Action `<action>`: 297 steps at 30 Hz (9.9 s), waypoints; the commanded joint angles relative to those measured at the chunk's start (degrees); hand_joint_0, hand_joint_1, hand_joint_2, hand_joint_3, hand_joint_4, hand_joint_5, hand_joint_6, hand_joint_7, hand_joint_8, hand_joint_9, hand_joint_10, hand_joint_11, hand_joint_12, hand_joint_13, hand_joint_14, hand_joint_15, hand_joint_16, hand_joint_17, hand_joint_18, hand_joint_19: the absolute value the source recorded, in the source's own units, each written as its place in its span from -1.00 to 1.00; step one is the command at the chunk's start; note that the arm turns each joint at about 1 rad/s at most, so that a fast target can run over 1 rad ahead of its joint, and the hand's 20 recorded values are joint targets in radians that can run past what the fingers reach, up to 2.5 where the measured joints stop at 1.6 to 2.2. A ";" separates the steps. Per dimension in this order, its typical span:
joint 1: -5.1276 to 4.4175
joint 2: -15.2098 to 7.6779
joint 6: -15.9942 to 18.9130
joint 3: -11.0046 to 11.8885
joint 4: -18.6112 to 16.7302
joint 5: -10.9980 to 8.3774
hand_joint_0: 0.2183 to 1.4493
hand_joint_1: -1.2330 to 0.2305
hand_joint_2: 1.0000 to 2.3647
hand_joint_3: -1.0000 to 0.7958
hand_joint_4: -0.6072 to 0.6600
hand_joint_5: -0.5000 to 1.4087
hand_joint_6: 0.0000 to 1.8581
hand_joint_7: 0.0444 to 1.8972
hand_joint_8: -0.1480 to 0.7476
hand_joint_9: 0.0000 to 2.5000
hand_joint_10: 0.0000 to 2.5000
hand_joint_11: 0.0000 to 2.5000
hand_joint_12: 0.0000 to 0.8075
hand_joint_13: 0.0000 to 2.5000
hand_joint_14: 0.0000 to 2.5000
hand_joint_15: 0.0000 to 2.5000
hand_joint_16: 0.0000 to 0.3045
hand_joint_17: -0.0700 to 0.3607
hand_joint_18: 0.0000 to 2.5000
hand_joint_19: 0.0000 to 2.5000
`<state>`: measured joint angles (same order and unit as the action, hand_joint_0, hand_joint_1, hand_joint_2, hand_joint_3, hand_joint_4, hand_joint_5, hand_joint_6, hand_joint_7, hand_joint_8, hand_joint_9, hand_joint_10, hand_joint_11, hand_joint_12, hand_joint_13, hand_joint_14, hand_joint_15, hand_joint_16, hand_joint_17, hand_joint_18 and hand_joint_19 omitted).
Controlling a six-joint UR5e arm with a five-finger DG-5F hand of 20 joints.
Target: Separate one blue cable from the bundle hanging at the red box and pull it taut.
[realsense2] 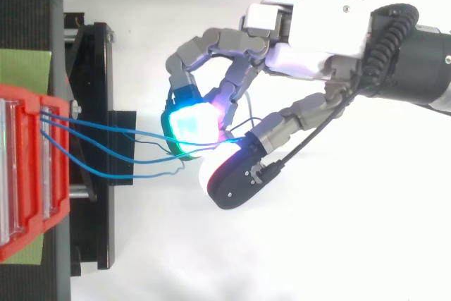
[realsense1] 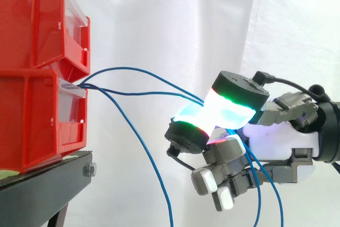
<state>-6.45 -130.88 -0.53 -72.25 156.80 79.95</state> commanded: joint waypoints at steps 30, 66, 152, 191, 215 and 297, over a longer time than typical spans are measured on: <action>0.21 0.71 -0.09 0.01 1.05 -0.24 -0.38 -0.37 -0.99 -0.37 0.20 -0.63 -0.11 0.36 0.21 -0.04 -0.98 -0.10 0.04 -0.18 -0.98 -0.35 -0.64 -0.10 -0.24 -0.45; 0.21 0.80 0.00 0.01 1.05 -0.24 -0.05 -0.67 -1.00 -0.44 0.16 -0.66 -0.06 0.44 0.16 -0.16 -0.98 -0.15 0.02 -0.27 -0.98 -0.41 -0.64 -0.10 -0.28 -0.52; 0.38 0.80 -0.09 0.01 1.05 -0.24 -0.43 -0.21 -0.97 -0.10 0.22 -0.64 -0.15 0.40 0.21 -0.16 -0.98 -0.24 0.07 -0.34 -0.98 -0.46 -0.61 -0.06 -0.29 -0.44; 0.30 0.71 -0.26 0.01 1.05 -0.24 -0.39 -0.30 -0.97 0.11 0.23 -0.66 -0.05 0.46 0.24 -0.16 -0.98 -0.21 0.12 -0.35 -0.98 -0.47 -0.59 -0.02 -0.29 -0.47; 0.30 0.80 -0.35 0.01 0.97 -0.24 -0.42 -0.07 -0.96 -0.02 0.24 -0.65 -0.13 0.28 0.19 -0.18 -0.98 -0.21 0.08 -0.41 -0.98 -0.49 -0.61 -0.06 -0.37 -0.46; 0.82 3.26 -0.88 0.01 7.38 -0.24 -0.13 -0.41 -0.99 -0.34 0.11 -0.71 -0.05 0.42 0.13 -0.66 -0.99 -0.53 -0.04 -0.57 -0.99 -0.71 -0.65 -0.12 -0.46 -0.68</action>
<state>-5.55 -127.60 -1.36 -72.26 164.35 79.74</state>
